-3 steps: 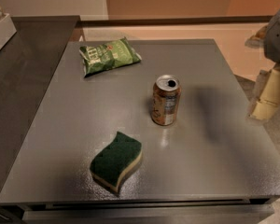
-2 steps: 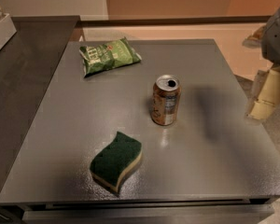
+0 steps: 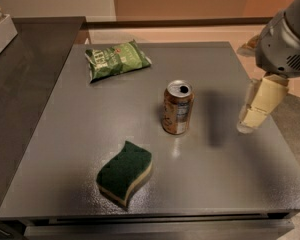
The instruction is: Move orange can near green jalapeno chip bag
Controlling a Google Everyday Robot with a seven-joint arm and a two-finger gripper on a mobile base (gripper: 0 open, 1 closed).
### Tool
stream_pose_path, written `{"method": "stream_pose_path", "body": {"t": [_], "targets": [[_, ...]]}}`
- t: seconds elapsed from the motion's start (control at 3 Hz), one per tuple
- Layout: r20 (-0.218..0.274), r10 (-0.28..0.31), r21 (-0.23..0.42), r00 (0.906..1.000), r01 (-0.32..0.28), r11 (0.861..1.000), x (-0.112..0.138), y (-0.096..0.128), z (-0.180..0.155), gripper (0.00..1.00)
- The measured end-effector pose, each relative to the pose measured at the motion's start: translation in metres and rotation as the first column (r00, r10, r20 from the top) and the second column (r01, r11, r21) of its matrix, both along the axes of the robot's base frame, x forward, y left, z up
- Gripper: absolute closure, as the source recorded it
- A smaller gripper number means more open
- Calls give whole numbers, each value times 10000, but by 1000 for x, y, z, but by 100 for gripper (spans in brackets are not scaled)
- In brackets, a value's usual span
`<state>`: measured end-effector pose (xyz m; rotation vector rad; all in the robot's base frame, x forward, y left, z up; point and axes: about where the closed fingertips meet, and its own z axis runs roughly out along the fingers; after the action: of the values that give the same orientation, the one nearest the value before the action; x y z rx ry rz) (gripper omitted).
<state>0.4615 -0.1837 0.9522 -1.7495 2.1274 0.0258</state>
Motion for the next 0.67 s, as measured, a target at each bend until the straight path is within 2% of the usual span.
{"method": "stream_pose_path", "body": {"t": [0.33,0.67], "targets": [[1,224,531,9997,-224,9983,9,20,-12,0],[83,536,1033,9985,-542,9932,18,50,-24,0]]}}
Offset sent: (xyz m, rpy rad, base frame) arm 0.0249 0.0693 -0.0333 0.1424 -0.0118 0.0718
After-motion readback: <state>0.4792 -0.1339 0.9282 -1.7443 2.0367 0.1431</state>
